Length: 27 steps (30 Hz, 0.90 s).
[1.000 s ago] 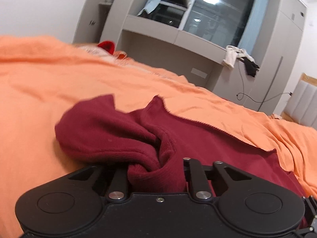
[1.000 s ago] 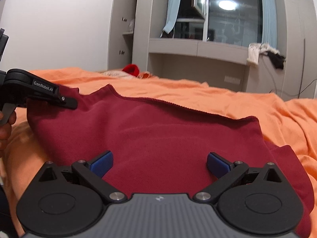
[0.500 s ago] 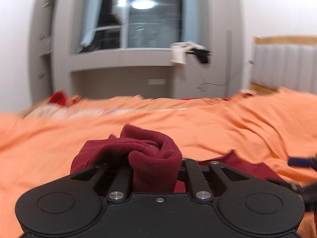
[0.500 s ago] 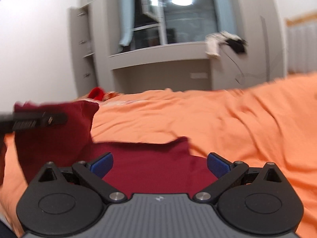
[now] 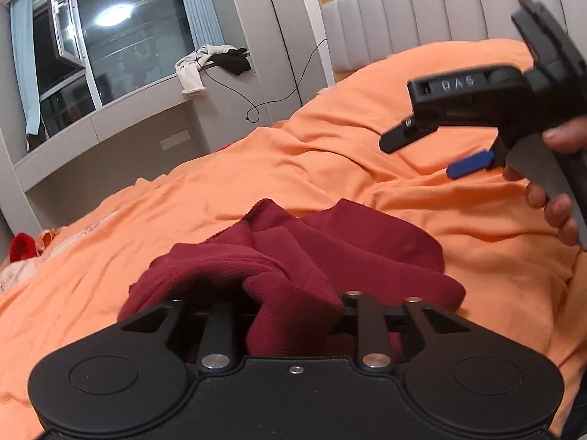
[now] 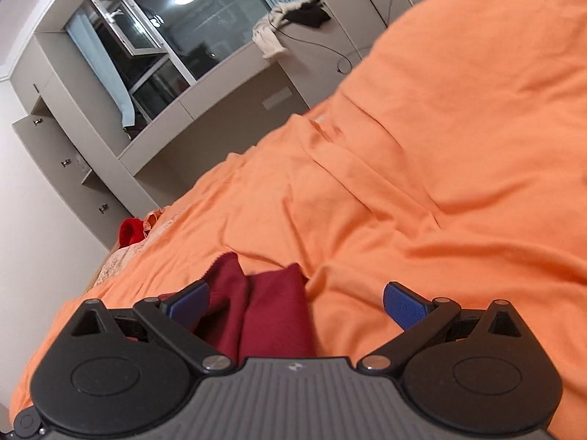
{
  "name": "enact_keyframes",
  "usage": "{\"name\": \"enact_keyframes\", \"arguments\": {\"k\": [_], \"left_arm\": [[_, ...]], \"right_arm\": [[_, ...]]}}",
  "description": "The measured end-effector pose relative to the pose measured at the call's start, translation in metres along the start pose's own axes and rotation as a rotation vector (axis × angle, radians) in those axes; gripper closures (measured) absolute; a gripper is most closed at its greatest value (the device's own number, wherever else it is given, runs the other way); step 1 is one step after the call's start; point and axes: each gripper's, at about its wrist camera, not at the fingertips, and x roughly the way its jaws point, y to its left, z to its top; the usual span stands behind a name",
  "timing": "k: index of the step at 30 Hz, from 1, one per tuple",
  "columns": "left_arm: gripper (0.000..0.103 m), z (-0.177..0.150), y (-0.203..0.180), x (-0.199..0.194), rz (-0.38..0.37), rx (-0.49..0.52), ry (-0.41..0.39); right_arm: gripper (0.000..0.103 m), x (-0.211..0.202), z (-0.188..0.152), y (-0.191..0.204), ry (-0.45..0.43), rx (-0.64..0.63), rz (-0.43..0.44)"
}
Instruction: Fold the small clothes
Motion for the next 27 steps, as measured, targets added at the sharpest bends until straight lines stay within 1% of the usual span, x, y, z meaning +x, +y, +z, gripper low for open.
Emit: {"name": "enact_keyframes", "arguments": {"k": [1, 2, 4, 5, 7, 9, 11, 13, 15, 17, 19, 22, 24, 27], "left_arm": [[0.060, 0.000, 0.003, -0.003, -0.021, -0.024, -0.002], [0.056, -0.001, 0.007, -0.007, -0.041, -0.050, -0.006], [0.042, 0.003, 0.012, -0.009, -0.068, -0.097, -0.010], [0.039, 0.002, 0.016, -0.013, -0.077, -0.123, -0.013], [0.032, 0.000, 0.021, -0.020, -0.097, -0.168, -0.028], [0.029, -0.002, 0.023, -0.024, -0.106, -0.199, -0.040], [0.027, -0.004, 0.025, -0.027, -0.094, -0.208, -0.044], [0.023, -0.003, 0.024, -0.028, -0.061, -0.202, -0.049], [0.022, -0.001, 0.024, -0.030, -0.039, -0.204, -0.047], [0.019, 0.002, 0.024, -0.030, -0.018, -0.211, -0.049], [0.012, 0.008, 0.024, -0.027, 0.019, -0.209, -0.063], [0.012, 0.017, 0.024, -0.020, 0.073, -0.206, -0.094], [0.012, 0.023, 0.022, -0.015, 0.075, -0.198, -0.119], [0.012, 0.032, 0.018, -0.009, 0.024, -0.177, -0.156]], "right_arm": [[0.000, 0.001, -0.001, 0.000, 0.005, -0.002, -0.001], [0.000, 0.003, -0.002, 0.003, 0.008, -0.007, 0.000], [0.000, 0.004, -0.005, 0.008, 0.012, -0.022, 0.010], [0.000, 0.005, -0.006, 0.013, 0.014, -0.029, 0.013], [0.000, 0.003, -0.009, 0.018, 0.016, -0.046, 0.024], [0.000, 0.001, -0.011, 0.023, 0.019, -0.062, 0.032], [0.000, -0.001, -0.013, 0.026, 0.021, -0.071, 0.034], [0.000, -0.002, -0.013, 0.026, 0.022, -0.071, 0.035], [0.000, -0.003, -0.012, 0.025, 0.019, -0.066, 0.036], [0.000, -0.004, -0.012, 0.025, 0.016, -0.061, 0.037], [0.000, -0.005, -0.011, 0.024, 0.013, -0.059, 0.038], [0.000, -0.006, -0.011, 0.023, 0.007, -0.061, 0.038], [0.000, -0.010, -0.010, 0.021, -0.010, -0.054, 0.030], [0.000, -0.015, -0.006, 0.016, -0.033, -0.038, 0.028]]}}
